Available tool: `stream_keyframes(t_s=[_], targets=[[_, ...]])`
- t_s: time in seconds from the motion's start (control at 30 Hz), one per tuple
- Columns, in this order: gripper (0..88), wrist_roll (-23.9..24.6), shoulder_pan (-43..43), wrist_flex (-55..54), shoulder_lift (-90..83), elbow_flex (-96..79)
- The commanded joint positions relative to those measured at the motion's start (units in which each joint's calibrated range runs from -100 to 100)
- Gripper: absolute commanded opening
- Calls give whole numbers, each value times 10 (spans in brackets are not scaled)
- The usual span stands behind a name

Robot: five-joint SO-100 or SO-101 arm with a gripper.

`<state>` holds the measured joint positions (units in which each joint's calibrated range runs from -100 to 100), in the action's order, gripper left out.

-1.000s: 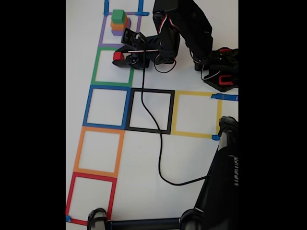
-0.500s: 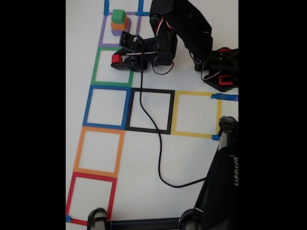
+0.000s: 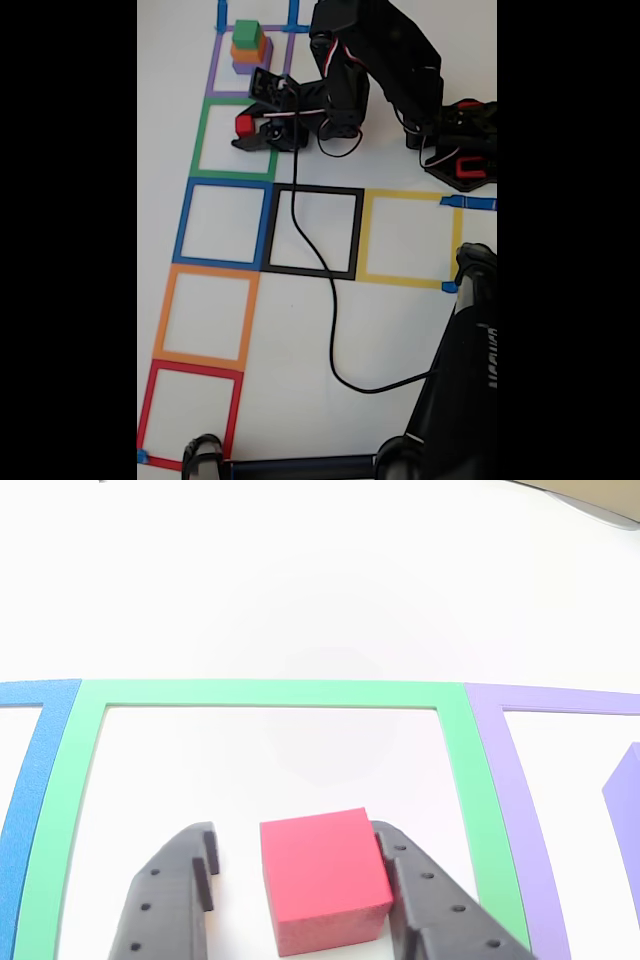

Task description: Tower of hanoi

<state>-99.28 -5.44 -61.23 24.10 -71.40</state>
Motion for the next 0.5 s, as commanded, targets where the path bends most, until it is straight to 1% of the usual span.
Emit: stream_keyframes(t_s=[0.0,0.3,0.4,0.47], targets=[[173,-7,6,-14,-15,8],[181,-7,7,-9,-111,-29],[181,-7,-1,30,-187,-56],[145,-7,-8,84,-254,-71]])
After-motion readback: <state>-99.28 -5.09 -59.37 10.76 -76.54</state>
